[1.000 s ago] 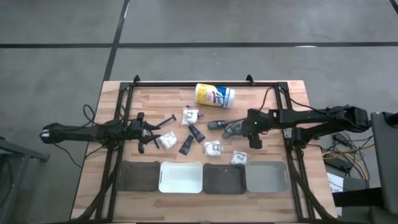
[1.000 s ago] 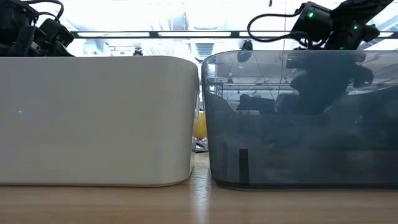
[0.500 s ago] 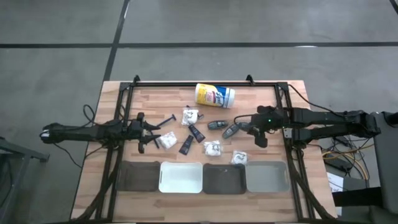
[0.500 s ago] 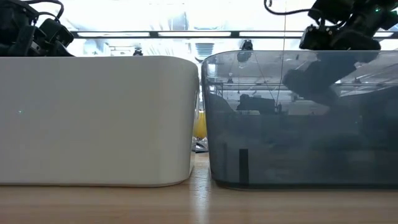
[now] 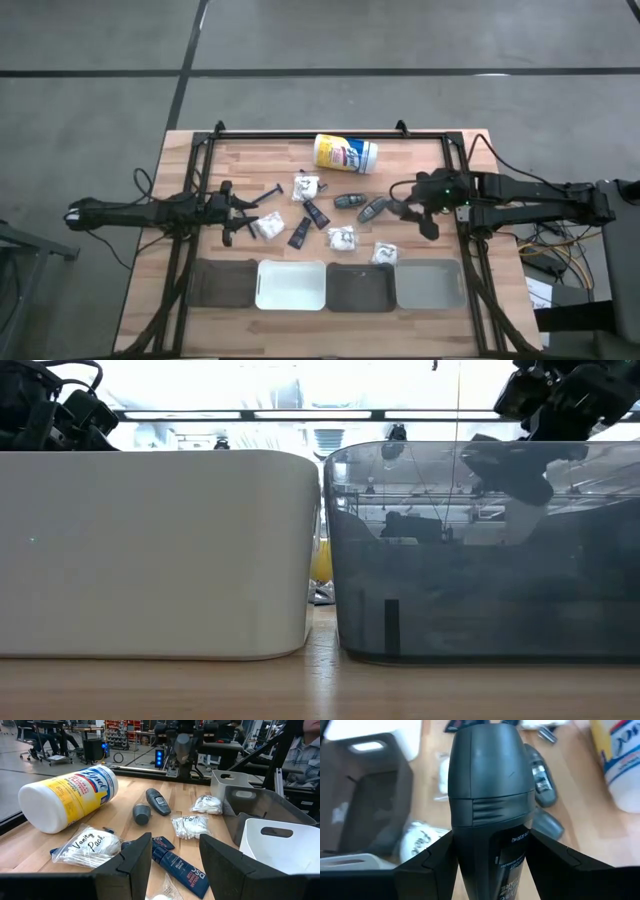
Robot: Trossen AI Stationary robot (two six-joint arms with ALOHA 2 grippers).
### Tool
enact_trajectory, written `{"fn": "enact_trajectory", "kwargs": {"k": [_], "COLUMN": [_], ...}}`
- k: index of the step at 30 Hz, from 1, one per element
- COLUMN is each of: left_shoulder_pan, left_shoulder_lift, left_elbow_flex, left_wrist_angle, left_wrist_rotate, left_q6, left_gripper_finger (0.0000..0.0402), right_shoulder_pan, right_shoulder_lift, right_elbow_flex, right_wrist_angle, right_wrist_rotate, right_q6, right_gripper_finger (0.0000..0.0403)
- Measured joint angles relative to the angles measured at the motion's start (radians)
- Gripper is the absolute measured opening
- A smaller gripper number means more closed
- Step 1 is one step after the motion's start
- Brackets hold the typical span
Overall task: Pick & Place Travel size toiletries
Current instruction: Put the gray deodorant into the gray bin
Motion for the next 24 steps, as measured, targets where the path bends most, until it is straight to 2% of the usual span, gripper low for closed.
{"fn": "enact_trajectory", "kwargs": {"k": [7, 14, 24], "left_shoulder_pan": [0.0, 0.0, 0.0], "left_shoulder_lift": [0.0, 0.0, 0.0], "left_elbow_flex": [0.0, 0.0, 0.0], "left_wrist_angle": [0.0, 0.0, 0.0], "left_wrist_rotate": [0.0, 0.0, 0.0], "left_q6": [0.0, 0.0, 0.0], "left_gripper_finger": [0.0171, 0.0171, 0.0171], "right_shoulder_pan": [0.0, 0.005, 0.073], "right_shoulder_lift": [-0.006, -0.006, -0.006], "right_elbow_flex": [0.0, 0.0, 0.0], "right_wrist_angle": [-0.025, -0.072, -0.127], "right_wrist_rotate": [-0.043, -0.22, -0.361], "right_q6": [0.087, 0.203, 0.34], "right_gripper_finger": [0.0197, 0.0194, 0.0195]}}
